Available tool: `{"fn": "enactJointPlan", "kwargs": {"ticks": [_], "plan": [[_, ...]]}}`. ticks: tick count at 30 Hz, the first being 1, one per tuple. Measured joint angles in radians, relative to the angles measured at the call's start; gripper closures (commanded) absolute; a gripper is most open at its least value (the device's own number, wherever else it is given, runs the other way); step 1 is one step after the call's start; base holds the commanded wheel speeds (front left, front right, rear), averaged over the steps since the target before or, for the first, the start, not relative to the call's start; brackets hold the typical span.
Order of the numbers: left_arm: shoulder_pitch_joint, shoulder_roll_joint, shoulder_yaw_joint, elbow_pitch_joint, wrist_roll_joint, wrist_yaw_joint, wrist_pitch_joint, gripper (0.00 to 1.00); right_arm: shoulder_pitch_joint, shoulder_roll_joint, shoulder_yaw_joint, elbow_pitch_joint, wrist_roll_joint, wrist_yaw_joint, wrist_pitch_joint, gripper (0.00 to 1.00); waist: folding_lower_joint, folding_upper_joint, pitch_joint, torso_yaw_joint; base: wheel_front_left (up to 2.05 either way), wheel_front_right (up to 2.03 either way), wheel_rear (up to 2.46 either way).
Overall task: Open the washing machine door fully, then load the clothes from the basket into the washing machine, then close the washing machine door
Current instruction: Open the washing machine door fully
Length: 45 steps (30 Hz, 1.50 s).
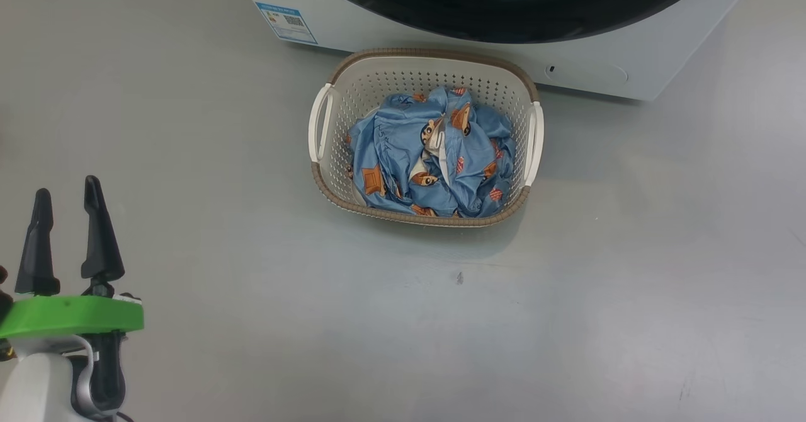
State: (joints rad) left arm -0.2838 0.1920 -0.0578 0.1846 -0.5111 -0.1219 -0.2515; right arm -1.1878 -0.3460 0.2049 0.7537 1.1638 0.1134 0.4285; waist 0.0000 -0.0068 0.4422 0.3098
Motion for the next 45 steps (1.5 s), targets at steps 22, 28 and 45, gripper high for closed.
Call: {"fn": "enactJointPlan", "kwargs": {"ticks": [22,28,45], "plan": [[0.027,0.005,0.008,0.018,0.011,0.000,0.000,0.00,0.142,0.037,0.032,-0.075,0.107,0.000,0.053,1.00,0.0000,0.0000,-0.105,-0.035,0.00,0.00,0.00],[0.045,0.007,0.009,0.020,0.011,0.000,0.000,0.00,0.171,0.039,0.046,-0.100,0.123,0.000,0.061,1.00,0.0000,0.0000,-0.132,-0.038,0.00,0.00,0.00],[0.067,0.008,0.014,0.031,0.021,0.000,0.000,0.00,0.223,0.062,0.095,-0.174,0.153,0.002,0.088,1.00,0.0000,0.0000,-0.186,-0.049,0.00,0.00,0.00]]}}
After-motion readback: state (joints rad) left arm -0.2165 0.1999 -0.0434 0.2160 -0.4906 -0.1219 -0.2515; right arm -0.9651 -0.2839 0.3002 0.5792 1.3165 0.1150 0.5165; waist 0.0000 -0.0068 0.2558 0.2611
